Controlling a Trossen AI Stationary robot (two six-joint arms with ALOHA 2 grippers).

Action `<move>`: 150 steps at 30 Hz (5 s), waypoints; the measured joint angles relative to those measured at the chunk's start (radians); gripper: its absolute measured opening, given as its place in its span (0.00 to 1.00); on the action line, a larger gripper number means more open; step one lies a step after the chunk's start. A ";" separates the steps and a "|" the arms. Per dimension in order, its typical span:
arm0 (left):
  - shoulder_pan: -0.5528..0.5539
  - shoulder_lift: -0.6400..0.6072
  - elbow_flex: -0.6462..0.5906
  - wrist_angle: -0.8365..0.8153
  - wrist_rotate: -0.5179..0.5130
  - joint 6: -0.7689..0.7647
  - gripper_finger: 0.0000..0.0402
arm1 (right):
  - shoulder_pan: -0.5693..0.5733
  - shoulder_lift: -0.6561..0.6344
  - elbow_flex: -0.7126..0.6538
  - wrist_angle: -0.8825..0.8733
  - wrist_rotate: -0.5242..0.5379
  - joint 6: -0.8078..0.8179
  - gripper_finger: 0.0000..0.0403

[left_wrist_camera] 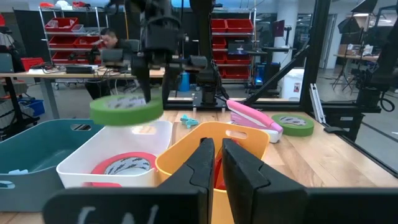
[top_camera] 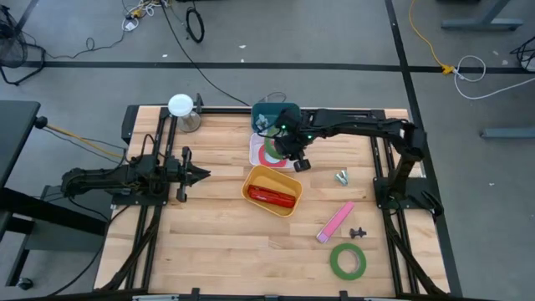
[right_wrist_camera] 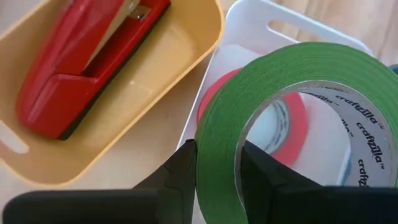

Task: Pick and place Stapler, Stapler remover, tape
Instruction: Put the top green tape into the white bin, then put the pink stapler into the yellow bin

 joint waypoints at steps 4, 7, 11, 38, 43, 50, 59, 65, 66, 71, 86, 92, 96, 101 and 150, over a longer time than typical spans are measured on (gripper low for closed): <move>0.000 0.000 0.000 0.000 0.000 0.000 0.09 | 0.000 0.051 0.000 0.020 0.000 0.001 0.24; 0.000 0.000 0.000 0.000 0.000 0.000 0.09 | 0.000 0.078 0.000 0.037 -0.001 0.003 0.24; 0.000 0.000 0.000 0.000 0.000 0.000 0.09 | 0.000 0.103 0.000 0.045 -0.003 0.003 0.24; 0.000 0.000 0.000 0.000 0.000 0.000 0.09 | 0.003 0.113 0.000 0.119 -0.026 0.062 0.34; 0.000 0.000 0.000 0.000 0.000 0.000 0.09 | 0.003 0.113 0.000 0.123 -0.026 0.081 0.45; 0.000 0.000 0.000 0.000 0.000 0.000 0.09 | 0.003 0.113 0.000 0.123 -0.026 0.081 0.53; 0.000 0.000 0.000 0.000 0.000 0.000 0.09 | 0.003 0.106 -0.001 0.124 -0.026 0.105 0.54; 0.000 0.000 0.000 0.000 0.000 0.000 0.09 | 0.004 0.106 -0.001 0.123 -0.026 0.083 0.54; 0.000 0.000 0.000 0.000 0.000 0.000 0.09 | 0.004 0.106 -0.005 0.124 -0.026 0.080 0.54; 0.000 0.000 0.000 0.000 0.000 0.000 0.09 | 0.005 0.107 -0.048 0.137 -0.026 0.056 0.53; 0.000 0.000 0.000 0.000 0.000 0.000 0.09 | 0.005 0.107 -0.104 0.201 -0.026 0.079 0.51; 0.000 0.000 0.000 0.000 0.000 0.000 0.09 | 0.005 0.107 -0.104 0.209 -0.026 0.078 0.42; 0.000 0.000 0.000 0.000 0.000 0.000 0.09 | 0.004 0.107 -0.104 0.220 0.011 0.081 0.36; 0.000 0.000 0.000 0.000 0.000 0.000 0.09 | 0.004 0.107 -0.105 0.221 0.118 0.081 0.31; 0.000 0.000 0.000 0.000 0.000 0.000 0.09 | 0.237 -0.149 -0.103 0.163 0.195 0.244 0.58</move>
